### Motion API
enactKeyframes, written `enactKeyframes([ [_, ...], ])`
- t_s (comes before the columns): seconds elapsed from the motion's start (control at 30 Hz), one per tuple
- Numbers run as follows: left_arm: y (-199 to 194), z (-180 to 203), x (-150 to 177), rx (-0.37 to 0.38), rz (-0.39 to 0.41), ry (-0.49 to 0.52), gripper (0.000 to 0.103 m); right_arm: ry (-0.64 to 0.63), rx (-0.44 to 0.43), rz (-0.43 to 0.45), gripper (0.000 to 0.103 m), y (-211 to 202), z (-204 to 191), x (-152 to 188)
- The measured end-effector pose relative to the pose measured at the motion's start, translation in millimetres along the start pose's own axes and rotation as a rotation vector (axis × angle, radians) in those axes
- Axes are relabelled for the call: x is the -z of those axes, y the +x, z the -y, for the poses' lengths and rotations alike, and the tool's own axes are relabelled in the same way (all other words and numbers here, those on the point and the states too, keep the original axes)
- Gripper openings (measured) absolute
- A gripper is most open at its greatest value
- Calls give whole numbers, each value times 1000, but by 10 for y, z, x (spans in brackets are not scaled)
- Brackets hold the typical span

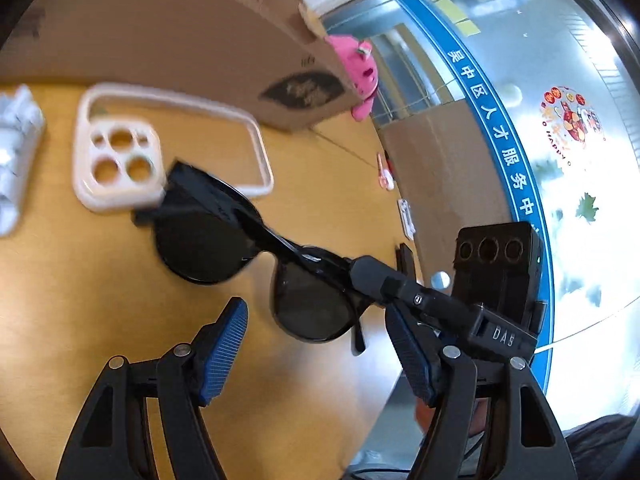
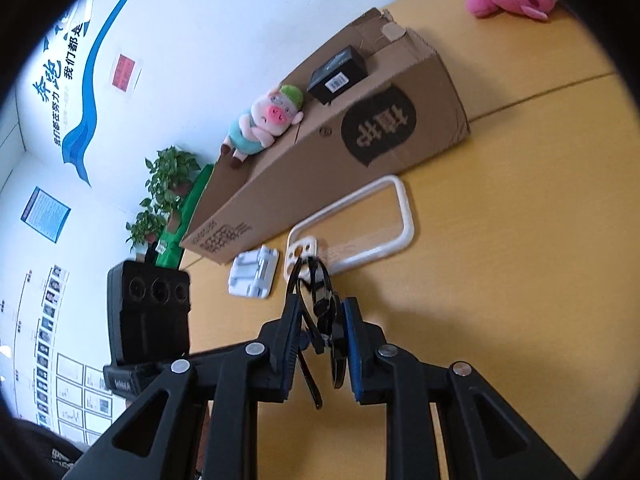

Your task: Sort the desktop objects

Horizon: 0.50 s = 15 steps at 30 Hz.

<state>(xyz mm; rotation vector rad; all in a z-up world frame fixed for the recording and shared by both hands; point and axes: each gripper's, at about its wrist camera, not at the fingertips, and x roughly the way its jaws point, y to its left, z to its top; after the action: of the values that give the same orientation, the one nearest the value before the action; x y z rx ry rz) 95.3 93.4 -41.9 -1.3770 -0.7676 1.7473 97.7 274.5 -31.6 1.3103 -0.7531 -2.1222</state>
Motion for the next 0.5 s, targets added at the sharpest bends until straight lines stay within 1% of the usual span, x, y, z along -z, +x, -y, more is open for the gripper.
enactKeyframes([
  [0.03, 53, -20, -9, 13, -7, -10, 75, 20, -2, 9, 20, -6, 47, 21],
  [0.1, 115, -72, 2, 40, -7, -51, 74, 74, -40, 7, 20, -5, 163, 55],
  [0.17, 143, -116, 4, 56, -6, -74, 73, 96, -58, 8, 20, -14, 215, 84],
  [0.37, 24, -259, -8, 152, 59, -165, 73, 101, -94, -34, 20, 37, 267, 106],
  [0.43, 46, -229, -10, 162, 53, -162, 73, 102, -113, -60, 21, 74, 276, 126],
  [0.47, 63, -207, -11, 154, 49, -155, 71, 95, -119, -80, 21, 100, 266, 144],
  [0.5, 72, -174, -1, 127, 52, -146, 70, 84, -127, -106, 21, 130, 246, 165],
])
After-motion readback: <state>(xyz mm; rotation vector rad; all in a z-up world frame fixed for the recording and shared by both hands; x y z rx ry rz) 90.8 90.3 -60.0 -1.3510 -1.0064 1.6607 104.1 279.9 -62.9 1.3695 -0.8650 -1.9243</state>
